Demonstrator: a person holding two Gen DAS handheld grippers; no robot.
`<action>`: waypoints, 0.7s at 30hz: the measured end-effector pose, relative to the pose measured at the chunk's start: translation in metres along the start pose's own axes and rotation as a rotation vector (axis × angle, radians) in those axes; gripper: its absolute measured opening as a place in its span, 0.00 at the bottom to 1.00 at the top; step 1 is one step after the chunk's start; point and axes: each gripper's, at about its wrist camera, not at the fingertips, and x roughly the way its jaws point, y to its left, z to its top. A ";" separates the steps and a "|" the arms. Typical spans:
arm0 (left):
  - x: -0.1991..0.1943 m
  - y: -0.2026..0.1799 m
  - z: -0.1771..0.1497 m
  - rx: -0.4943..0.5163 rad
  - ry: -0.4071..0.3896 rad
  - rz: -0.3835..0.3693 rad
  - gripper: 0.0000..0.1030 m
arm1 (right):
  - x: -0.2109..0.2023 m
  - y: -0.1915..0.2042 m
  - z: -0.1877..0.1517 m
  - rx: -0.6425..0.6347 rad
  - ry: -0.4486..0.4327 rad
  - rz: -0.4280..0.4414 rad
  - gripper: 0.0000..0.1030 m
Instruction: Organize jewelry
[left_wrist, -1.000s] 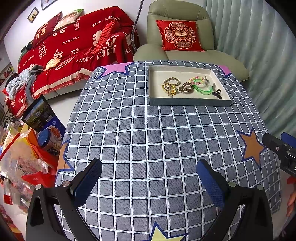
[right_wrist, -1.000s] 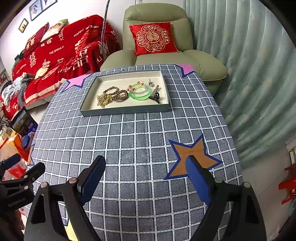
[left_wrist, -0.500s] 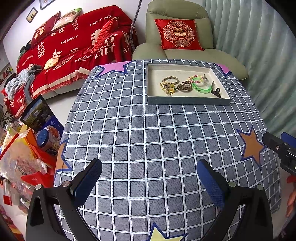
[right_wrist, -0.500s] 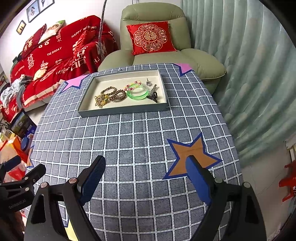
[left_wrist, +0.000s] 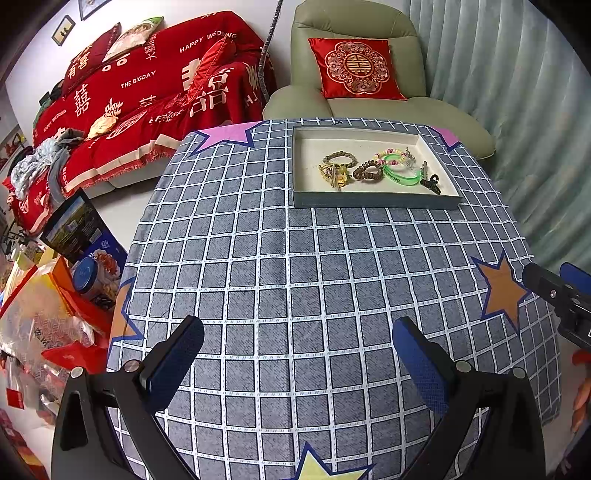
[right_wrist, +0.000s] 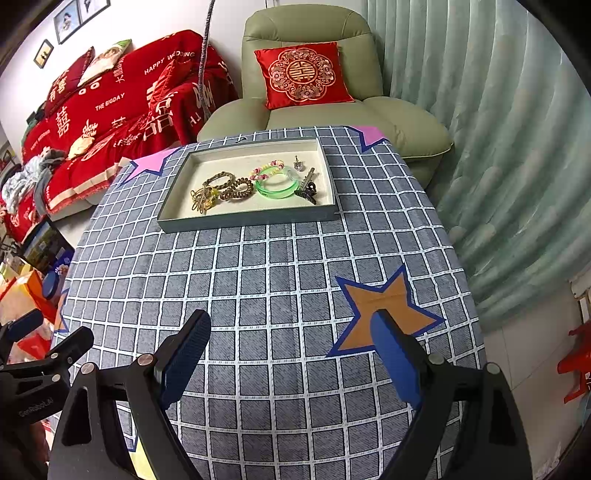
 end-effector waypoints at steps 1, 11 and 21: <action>0.000 0.000 0.000 0.000 0.000 0.000 1.00 | 0.000 0.000 0.000 0.001 0.001 0.001 0.87; 0.000 -0.001 0.000 0.000 0.001 0.002 1.00 | 0.000 0.000 0.000 0.000 0.002 0.002 0.87; 0.000 -0.001 0.000 -0.001 0.005 0.003 1.00 | 0.000 0.000 0.000 0.000 0.003 0.001 0.87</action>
